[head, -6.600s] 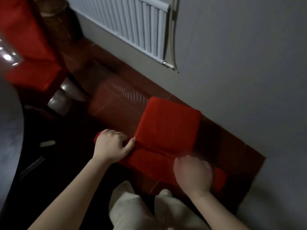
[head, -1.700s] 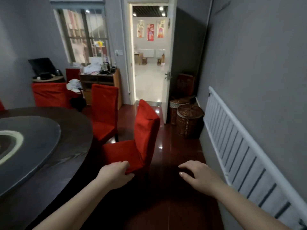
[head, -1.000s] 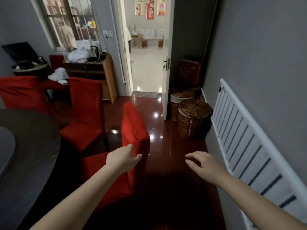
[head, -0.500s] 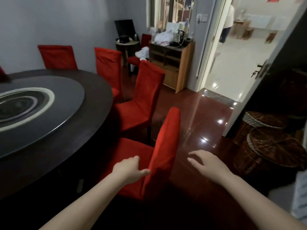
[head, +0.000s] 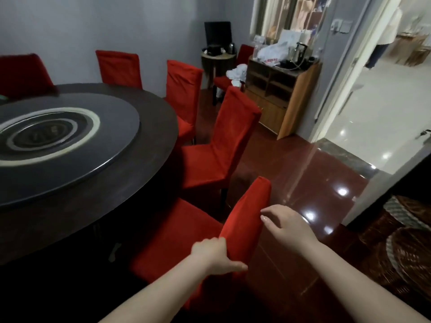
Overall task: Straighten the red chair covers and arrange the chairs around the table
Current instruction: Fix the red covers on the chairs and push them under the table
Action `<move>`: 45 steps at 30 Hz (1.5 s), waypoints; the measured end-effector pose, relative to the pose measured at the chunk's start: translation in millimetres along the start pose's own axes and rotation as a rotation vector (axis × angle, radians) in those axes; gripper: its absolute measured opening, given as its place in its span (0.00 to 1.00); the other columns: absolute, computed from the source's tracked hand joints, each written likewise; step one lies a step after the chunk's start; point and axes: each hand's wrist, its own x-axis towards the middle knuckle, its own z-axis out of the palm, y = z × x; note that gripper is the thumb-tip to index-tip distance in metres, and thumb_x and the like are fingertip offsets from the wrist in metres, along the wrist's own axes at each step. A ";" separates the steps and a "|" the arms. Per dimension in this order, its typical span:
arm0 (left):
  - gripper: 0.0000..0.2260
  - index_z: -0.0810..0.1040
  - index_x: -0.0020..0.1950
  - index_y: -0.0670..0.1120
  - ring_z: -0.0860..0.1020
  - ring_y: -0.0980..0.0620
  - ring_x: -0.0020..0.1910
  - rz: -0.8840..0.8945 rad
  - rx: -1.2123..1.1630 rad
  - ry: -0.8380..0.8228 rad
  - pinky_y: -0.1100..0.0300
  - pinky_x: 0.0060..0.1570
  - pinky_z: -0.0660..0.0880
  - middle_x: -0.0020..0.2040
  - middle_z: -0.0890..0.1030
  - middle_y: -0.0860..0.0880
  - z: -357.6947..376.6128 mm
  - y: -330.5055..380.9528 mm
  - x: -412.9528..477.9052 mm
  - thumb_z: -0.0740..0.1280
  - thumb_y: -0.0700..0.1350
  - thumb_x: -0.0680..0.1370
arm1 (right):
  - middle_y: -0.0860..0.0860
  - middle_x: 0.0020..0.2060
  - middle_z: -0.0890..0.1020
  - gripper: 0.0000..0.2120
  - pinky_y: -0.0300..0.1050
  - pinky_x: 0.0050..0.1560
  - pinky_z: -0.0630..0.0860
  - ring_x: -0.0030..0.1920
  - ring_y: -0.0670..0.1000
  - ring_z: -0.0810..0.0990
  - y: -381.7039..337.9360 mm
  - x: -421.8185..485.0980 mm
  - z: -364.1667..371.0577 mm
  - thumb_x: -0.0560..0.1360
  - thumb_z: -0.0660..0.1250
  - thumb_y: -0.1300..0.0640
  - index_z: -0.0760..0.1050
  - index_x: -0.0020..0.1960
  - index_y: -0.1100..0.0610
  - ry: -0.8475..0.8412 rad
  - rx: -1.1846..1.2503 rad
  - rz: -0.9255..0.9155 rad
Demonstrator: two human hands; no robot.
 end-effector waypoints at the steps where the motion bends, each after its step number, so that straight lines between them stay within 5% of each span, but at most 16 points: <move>1: 0.39 0.73 0.64 0.48 0.77 0.44 0.59 -0.032 0.005 -0.010 0.48 0.58 0.74 0.61 0.78 0.48 5.5 3.6 4.2 0.65 0.77 0.65 | 0.43 0.54 0.82 0.12 0.46 0.60 0.73 0.57 0.47 0.79 6.0 16.5 2.5 0.78 0.65 0.47 0.80 0.58 0.50 0.003 -0.010 -0.054; 8: 0.36 0.69 0.69 0.46 0.75 0.42 0.60 -0.409 -0.230 0.087 0.48 0.58 0.74 0.63 0.73 0.45 46.3 43.1 18.1 0.72 0.64 0.68 | 0.45 0.64 0.78 0.22 0.46 0.64 0.69 0.65 0.48 0.74 41.6 135.8 27.8 0.79 0.59 0.38 0.75 0.66 0.48 -0.323 -0.327 -0.352; 12: 0.40 0.72 0.66 0.50 0.77 0.44 0.58 -0.581 -0.303 0.232 0.50 0.56 0.73 0.61 0.75 0.47 58.2 56.8 18.2 0.67 0.75 0.64 | 0.43 0.61 0.79 0.22 0.48 0.69 0.61 0.65 0.46 0.72 58.6 158.3 53.7 0.80 0.51 0.36 0.77 0.62 0.45 -0.473 -0.548 -0.552; 15: 0.48 0.75 0.63 0.52 0.79 0.43 0.57 -0.722 -0.264 0.377 0.50 0.55 0.71 0.59 0.79 0.47 66.0 70.7 19.6 0.50 0.85 0.60 | 0.44 0.54 0.82 0.22 0.48 0.69 0.60 0.60 0.47 0.76 70.0 155.3 64.4 0.81 0.50 0.39 0.80 0.54 0.46 -0.389 -0.561 -0.646; 19: 0.47 0.80 0.51 0.50 0.80 0.44 0.49 -0.871 -0.242 0.540 0.50 0.48 0.70 0.50 0.82 0.49 70.3 86.5 29.6 0.39 0.84 0.65 | 0.46 0.46 0.84 0.24 0.49 0.64 0.65 0.53 0.50 0.79 81.0 160.9 71.0 0.81 0.48 0.41 0.80 0.45 0.49 -0.313 -0.491 -0.771; 28: 0.41 0.79 0.44 0.48 0.80 0.46 0.43 -0.964 -0.154 0.544 0.52 0.45 0.71 0.42 0.82 0.48 93.8 110.2 32.2 0.39 0.77 0.72 | 0.51 0.28 0.80 0.25 0.52 0.45 0.72 0.32 0.57 0.79 102.5 150.9 88.3 0.76 0.52 0.46 0.78 0.29 0.55 -0.037 -0.295 -0.911; 34: 0.43 0.79 0.49 0.49 0.80 0.48 0.46 -0.991 -0.168 0.534 0.53 0.49 0.72 0.46 0.82 0.50 104.0 124.8 28.2 0.34 0.76 0.72 | 0.51 0.26 0.79 0.24 0.51 0.41 0.73 0.30 0.57 0.78 92.2 158.8 92.3 0.75 0.53 0.48 0.77 0.28 0.56 0.006 -0.246 -1.007; 39: 0.41 0.76 0.43 0.52 0.80 0.52 0.41 -1.117 -0.191 0.629 0.56 0.44 0.72 0.40 0.80 0.54 117.4 104.1 -2.8 0.31 0.75 0.73 | 0.51 0.25 0.77 0.22 0.51 0.38 0.74 0.28 0.57 0.76 28.5 155.2 108.5 0.74 0.56 0.48 0.75 0.26 0.55 0.045 -0.146 -1.093; 45: 0.33 0.78 0.37 0.50 0.80 0.51 0.35 -1.160 -0.173 0.661 0.55 0.37 0.72 0.34 0.79 0.53 108.2 57.1 -14.8 0.43 0.71 0.77 | 0.51 0.25 0.77 0.23 0.50 0.38 0.71 0.28 0.57 0.76 -25.1 164.1 138.5 0.75 0.55 0.48 0.75 0.26 0.56 -0.001 -0.134 -1.102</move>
